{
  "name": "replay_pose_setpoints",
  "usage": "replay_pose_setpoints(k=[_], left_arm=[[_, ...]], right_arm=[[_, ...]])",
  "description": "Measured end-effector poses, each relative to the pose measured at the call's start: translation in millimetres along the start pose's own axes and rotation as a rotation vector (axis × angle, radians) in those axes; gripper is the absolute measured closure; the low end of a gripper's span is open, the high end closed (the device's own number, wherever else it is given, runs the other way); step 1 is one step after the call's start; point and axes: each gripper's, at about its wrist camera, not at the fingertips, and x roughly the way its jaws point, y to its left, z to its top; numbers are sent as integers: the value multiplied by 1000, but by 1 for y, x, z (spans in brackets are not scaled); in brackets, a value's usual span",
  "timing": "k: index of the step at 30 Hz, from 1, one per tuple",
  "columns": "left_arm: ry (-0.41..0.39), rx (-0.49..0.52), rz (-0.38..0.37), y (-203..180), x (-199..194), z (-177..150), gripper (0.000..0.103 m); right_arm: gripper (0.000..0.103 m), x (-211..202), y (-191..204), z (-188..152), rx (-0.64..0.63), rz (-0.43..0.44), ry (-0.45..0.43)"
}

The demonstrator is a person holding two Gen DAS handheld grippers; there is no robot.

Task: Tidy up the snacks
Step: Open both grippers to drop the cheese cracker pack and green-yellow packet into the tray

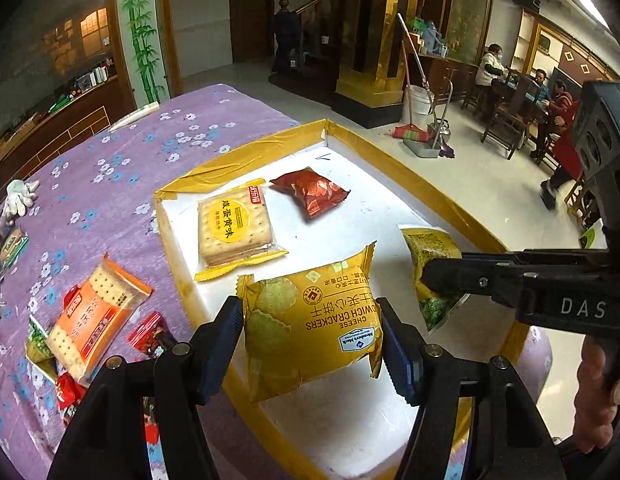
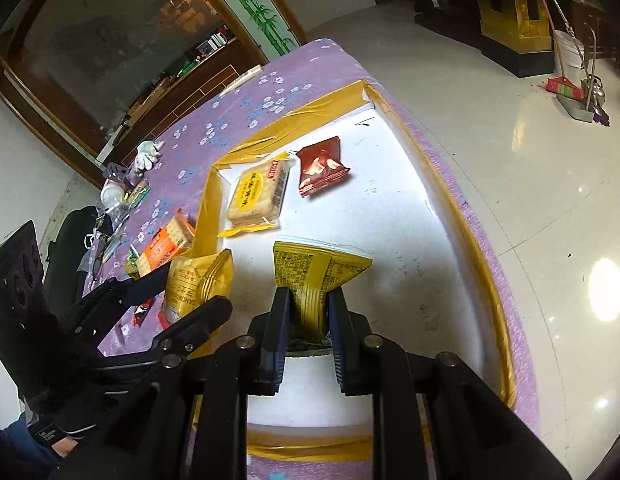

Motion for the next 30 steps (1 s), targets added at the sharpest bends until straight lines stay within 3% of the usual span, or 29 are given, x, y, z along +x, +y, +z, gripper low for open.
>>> replay_pose_setpoints(k=[30], left_arm=[[31, -32, 58, 14, 51, 18, 34]], right_arm=[[85, 68, -7, 53, -67, -28, 67]])
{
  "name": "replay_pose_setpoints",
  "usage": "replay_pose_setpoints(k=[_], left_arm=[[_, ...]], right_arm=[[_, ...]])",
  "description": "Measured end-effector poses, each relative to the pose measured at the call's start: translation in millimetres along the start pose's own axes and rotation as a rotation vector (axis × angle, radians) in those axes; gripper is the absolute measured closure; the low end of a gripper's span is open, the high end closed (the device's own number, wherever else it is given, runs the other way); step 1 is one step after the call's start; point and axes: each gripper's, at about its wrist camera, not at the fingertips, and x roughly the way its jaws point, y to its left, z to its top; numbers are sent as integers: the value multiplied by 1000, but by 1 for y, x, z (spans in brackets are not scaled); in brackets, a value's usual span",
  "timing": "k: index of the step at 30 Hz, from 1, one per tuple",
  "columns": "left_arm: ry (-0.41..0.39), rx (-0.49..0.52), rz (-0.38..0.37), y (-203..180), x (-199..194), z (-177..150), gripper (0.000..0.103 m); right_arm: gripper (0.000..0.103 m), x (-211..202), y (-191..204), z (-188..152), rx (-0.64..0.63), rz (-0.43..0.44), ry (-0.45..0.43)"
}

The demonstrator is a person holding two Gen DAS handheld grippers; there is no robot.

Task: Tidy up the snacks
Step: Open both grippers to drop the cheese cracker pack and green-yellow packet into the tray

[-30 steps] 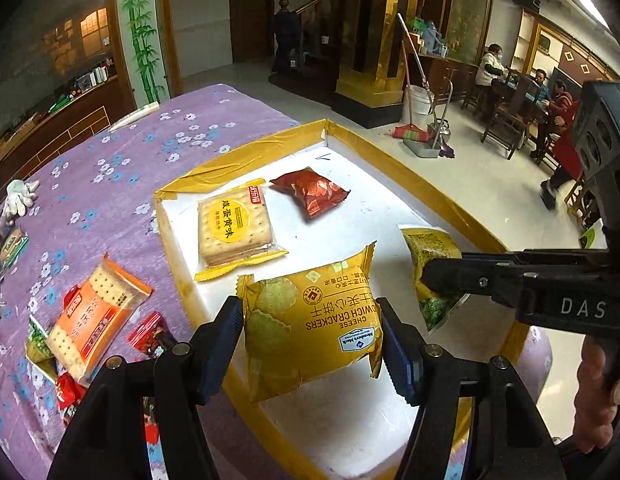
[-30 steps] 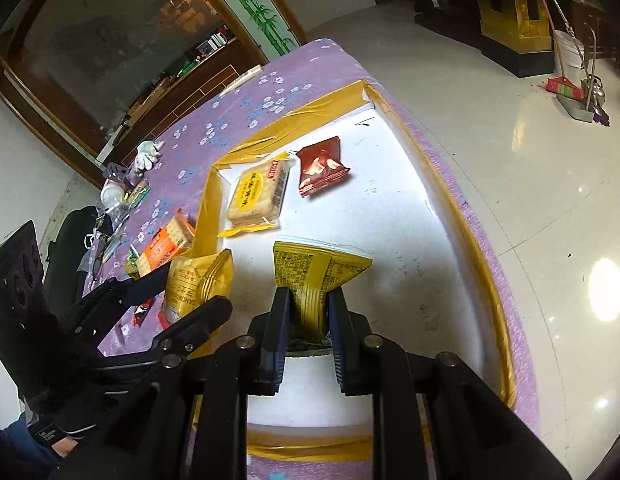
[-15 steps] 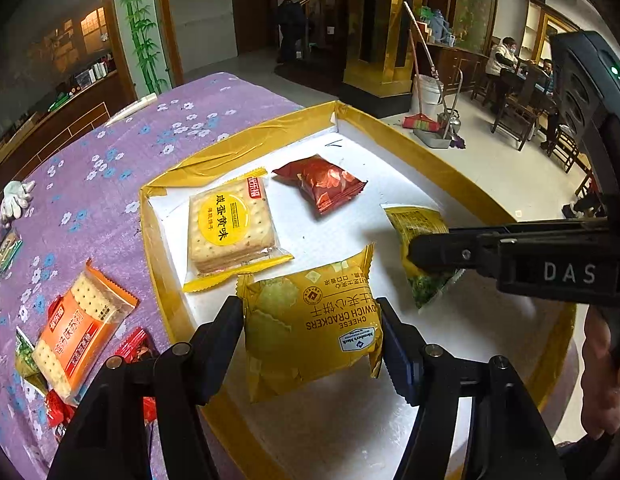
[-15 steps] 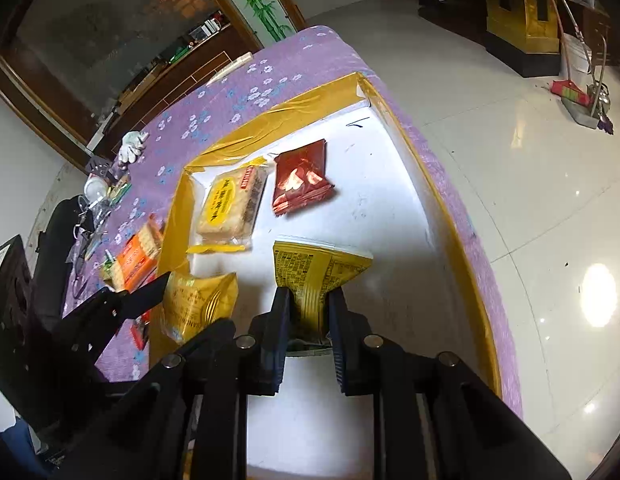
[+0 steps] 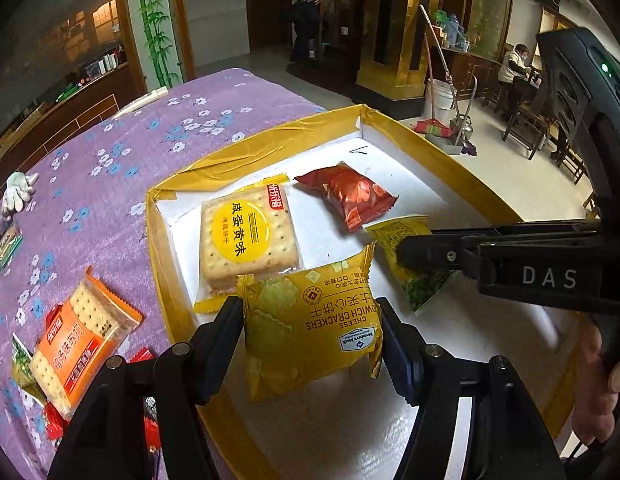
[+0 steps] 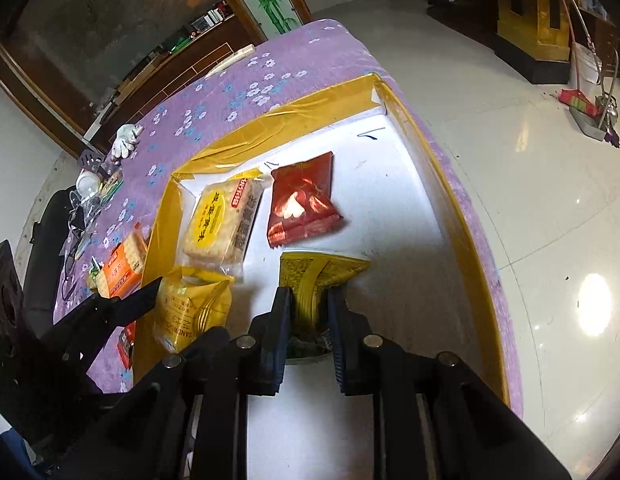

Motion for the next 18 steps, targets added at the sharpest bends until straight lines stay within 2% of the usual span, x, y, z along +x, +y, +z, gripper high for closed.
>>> replay_pose_setpoints(k=[18], left_arm=[[37, 14, 21, 0, 10, -2, 31]], right_arm=[[85, 1, 4, 0, -15, -14, -2]])
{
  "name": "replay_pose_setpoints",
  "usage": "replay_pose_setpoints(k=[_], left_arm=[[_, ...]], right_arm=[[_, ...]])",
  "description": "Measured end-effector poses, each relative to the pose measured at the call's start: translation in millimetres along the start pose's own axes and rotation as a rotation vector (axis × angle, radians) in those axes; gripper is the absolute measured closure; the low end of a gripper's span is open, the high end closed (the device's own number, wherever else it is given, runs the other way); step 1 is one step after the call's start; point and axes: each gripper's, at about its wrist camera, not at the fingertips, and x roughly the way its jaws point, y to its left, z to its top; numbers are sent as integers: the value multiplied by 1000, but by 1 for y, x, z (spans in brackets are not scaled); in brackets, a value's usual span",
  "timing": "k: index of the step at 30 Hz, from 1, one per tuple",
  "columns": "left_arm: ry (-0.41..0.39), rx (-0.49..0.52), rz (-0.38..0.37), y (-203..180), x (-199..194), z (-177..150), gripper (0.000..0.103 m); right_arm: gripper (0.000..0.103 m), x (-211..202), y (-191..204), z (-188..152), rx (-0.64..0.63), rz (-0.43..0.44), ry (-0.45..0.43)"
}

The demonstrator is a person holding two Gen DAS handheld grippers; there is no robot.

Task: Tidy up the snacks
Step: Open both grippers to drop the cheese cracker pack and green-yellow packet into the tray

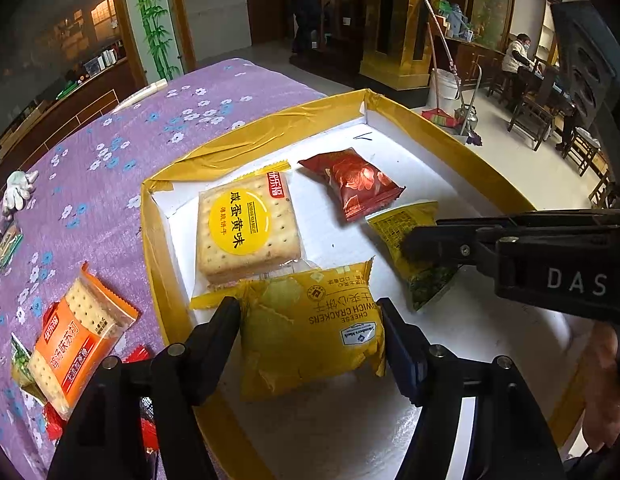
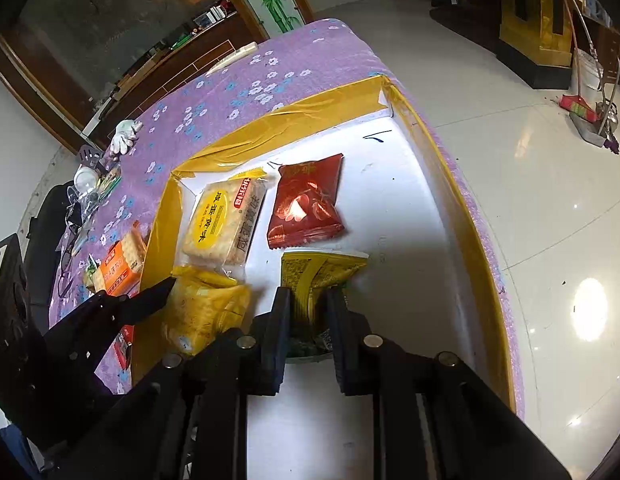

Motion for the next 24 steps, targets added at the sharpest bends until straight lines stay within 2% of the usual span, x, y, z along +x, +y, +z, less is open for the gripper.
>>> replay_pose_setpoints(k=[5, 10, 17, 24], left_arm=[[4, 11, 8, -3, 0, -1, 29], [-8, 27, 24, -5, -5, -3, 23], [-23, 52, 41, -8, -14, -5, 22], [-33, 60, 43, -9, -21, -10, 22]], right_arm=[[85, -5, 0, -2, -7, -5, -9], [85, -13, 1, -6, 1, -4, -14], [77, -26, 2, -14, 23, -5, -29], [76, -31, 8, -24, 25, -5, -24]])
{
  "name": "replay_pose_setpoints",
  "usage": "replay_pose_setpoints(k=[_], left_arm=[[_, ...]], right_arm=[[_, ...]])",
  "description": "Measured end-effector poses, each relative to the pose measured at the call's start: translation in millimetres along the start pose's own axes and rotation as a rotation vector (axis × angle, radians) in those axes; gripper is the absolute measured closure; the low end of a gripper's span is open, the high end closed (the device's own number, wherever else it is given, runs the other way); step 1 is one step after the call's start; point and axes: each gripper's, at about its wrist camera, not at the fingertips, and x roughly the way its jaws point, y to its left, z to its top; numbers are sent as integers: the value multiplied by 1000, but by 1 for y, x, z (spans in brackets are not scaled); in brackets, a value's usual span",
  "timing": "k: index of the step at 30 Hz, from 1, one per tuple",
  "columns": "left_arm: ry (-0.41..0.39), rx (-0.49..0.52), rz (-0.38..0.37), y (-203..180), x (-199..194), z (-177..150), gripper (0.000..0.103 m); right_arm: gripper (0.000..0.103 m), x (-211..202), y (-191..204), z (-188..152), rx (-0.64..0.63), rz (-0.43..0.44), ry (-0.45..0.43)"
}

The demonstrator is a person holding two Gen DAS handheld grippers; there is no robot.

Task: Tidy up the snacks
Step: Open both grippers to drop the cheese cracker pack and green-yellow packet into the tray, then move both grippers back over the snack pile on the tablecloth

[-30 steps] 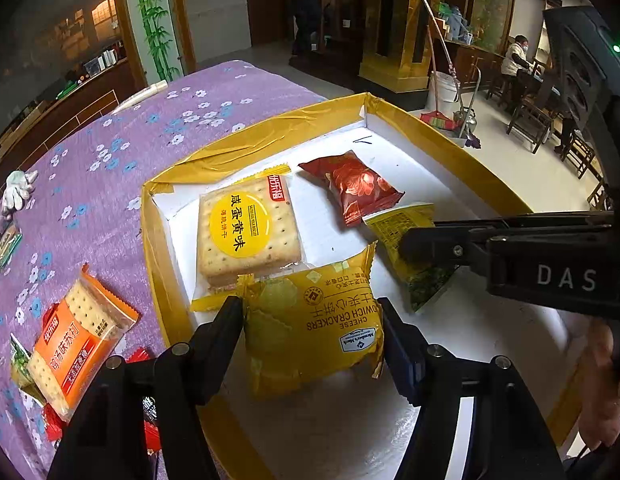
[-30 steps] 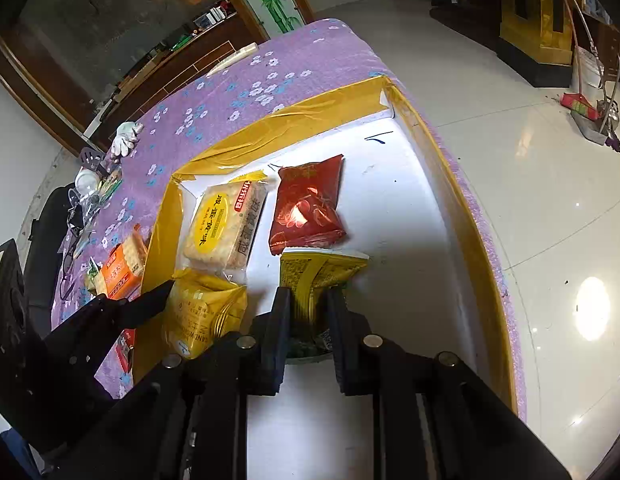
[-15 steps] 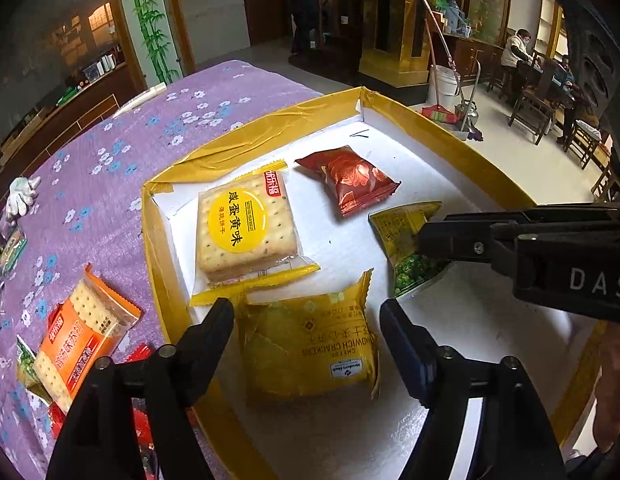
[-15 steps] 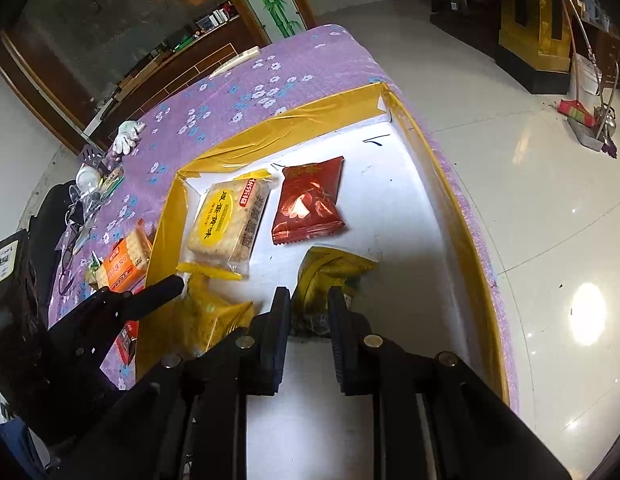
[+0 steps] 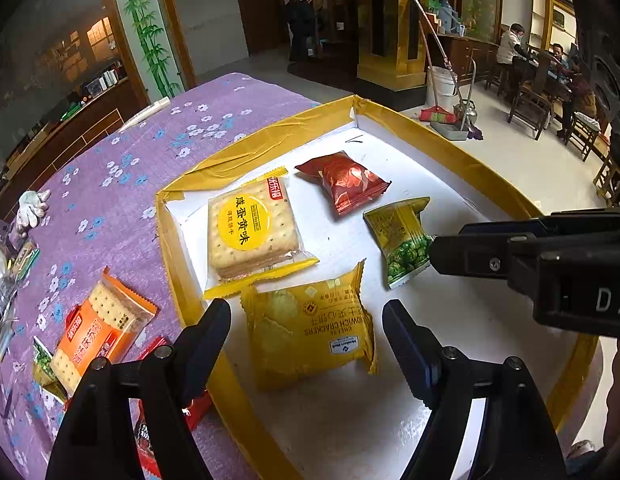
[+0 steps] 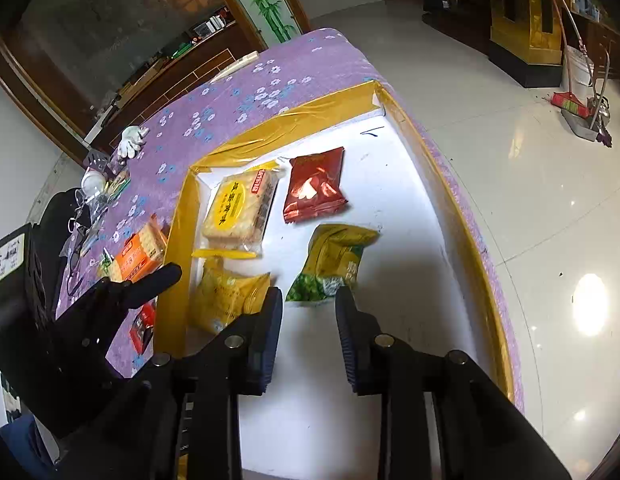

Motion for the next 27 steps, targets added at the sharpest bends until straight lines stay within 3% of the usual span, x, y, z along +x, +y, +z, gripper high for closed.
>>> replay_pose_setpoints(k=[17, 27], left_arm=[[-49, 2, 16, 9, -29, -10, 22], [-78, -55, 39, 44, -53, -25, 22]], right_arm=[[67, -9, 14, -12, 17, -2, -15], [67, -11, 56, -16, -55, 15, -26]])
